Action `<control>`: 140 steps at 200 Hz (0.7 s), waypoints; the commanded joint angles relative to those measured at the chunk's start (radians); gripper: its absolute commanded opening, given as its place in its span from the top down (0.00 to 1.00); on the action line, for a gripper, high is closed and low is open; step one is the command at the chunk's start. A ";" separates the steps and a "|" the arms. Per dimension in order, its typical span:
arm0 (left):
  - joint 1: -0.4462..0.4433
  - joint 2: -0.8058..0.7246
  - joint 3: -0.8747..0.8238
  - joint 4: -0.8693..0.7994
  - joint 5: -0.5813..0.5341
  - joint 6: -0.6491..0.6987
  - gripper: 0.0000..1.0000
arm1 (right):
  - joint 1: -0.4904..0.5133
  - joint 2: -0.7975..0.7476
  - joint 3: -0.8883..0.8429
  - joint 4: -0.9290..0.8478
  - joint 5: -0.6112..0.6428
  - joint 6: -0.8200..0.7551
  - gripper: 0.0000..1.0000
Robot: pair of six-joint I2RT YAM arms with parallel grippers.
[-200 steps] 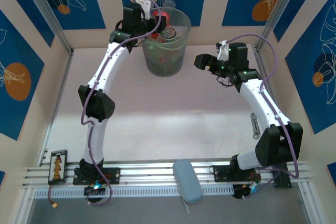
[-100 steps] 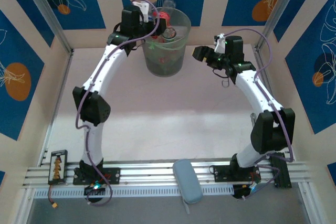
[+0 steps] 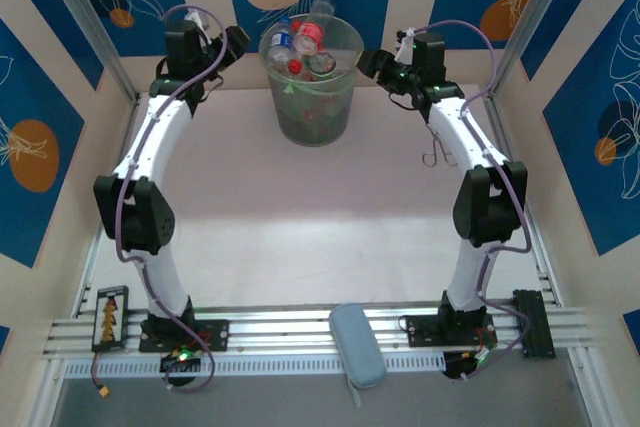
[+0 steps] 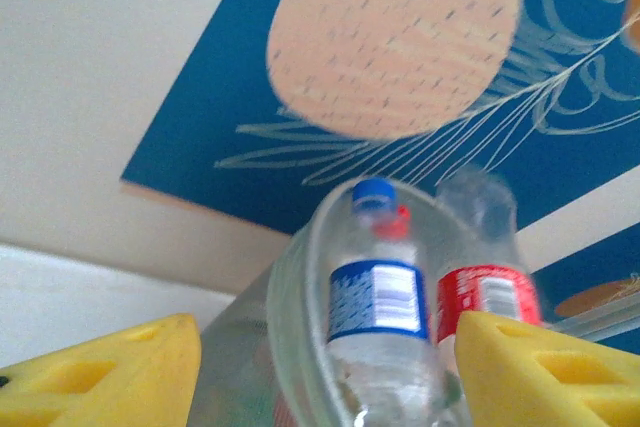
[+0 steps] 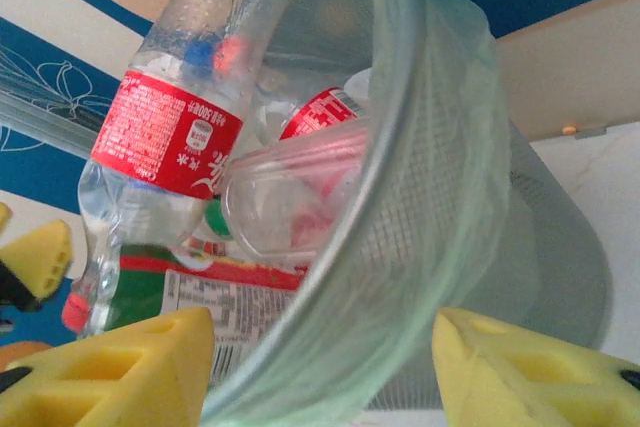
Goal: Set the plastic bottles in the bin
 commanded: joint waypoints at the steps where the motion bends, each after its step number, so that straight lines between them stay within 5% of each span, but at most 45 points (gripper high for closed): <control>1: -0.011 0.053 -0.002 0.060 0.085 -0.060 0.30 | 0.030 0.034 0.096 -0.042 0.036 -0.035 0.41; 67: -0.027 0.141 0.012 0.083 0.129 -0.071 0.30 | 0.061 0.195 0.312 -0.187 0.106 -0.071 0.51; 140: -0.070 0.080 -0.079 0.185 0.180 -0.087 0.32 | 0.078 0.168 0.269 -0.159 0.084 -0.087 0.52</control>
